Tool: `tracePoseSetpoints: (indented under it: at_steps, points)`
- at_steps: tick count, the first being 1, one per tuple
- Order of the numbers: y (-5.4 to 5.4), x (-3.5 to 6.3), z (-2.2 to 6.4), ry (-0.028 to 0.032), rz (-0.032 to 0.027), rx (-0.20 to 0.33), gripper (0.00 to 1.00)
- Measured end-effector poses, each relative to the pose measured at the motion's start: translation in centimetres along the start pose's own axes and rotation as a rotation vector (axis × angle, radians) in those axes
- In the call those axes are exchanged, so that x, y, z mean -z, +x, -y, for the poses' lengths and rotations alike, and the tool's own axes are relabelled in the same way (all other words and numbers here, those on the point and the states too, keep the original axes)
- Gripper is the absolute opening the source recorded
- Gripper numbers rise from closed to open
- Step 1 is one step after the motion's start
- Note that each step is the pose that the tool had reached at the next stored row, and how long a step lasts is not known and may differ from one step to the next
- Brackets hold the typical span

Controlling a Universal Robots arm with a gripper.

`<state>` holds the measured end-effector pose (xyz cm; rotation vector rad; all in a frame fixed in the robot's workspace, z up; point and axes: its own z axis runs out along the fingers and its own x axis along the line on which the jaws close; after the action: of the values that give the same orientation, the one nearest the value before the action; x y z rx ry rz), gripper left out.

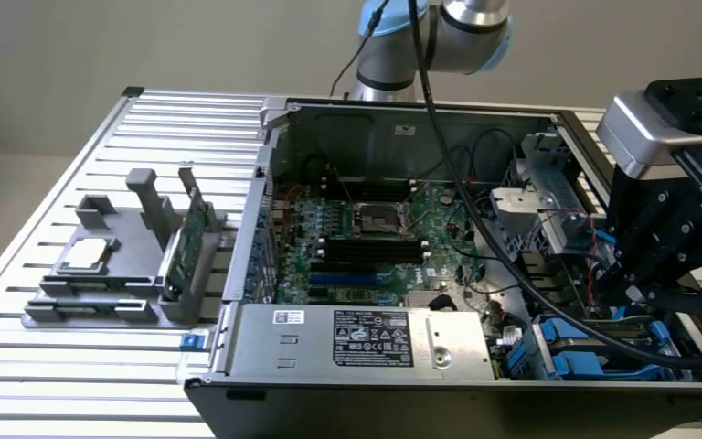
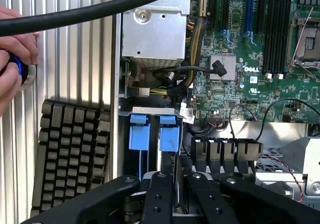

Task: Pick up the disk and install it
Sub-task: 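Insert the first disk wire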

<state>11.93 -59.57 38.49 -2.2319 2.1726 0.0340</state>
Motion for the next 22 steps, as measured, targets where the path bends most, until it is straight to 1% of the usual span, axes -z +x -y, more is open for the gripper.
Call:
tracePoseSetpoints:
  at_steps: [3,6,7,12,13,14,15,17,20,21,22]
  points:
    - [-0.01,-0.01,0.0,0.0,-0.0014,-0.003,0.2]
    - [-0.02,-0.01,0.01,0.0005,-0.0014,-0.032,0.2]
    - [-0.02,0.0,0.01,0.0007,-0.0002,-0.043,0.2]
    - [-0.02,-0.01,0.0,0.0025,0.0166,-0.101,0.2]
    - [-0.02,-0.02,0.0,0.0028,0.0246,-0.111,0.2]
    - [-0.02,-0.03,0.0,0.0029,0.0365,-0.119,0.2]
    - [-0.02,-0.04,0.0,0.0029,0.0495,-0.128,0.2]
    - [-0.02,-0.06,0.0,0.0032,0.0723,-0.147,0.2]
    - [-0.02,-0.1,0.0,0.0038,0.1046,-0.177,0.2]
    - [-0.02,-0.11,0.0,0.0041,0.1148,-0.188,0.2]
    - [-0.01,-0.12,0.0,0.0045,0.1233,-0.199,0.2]
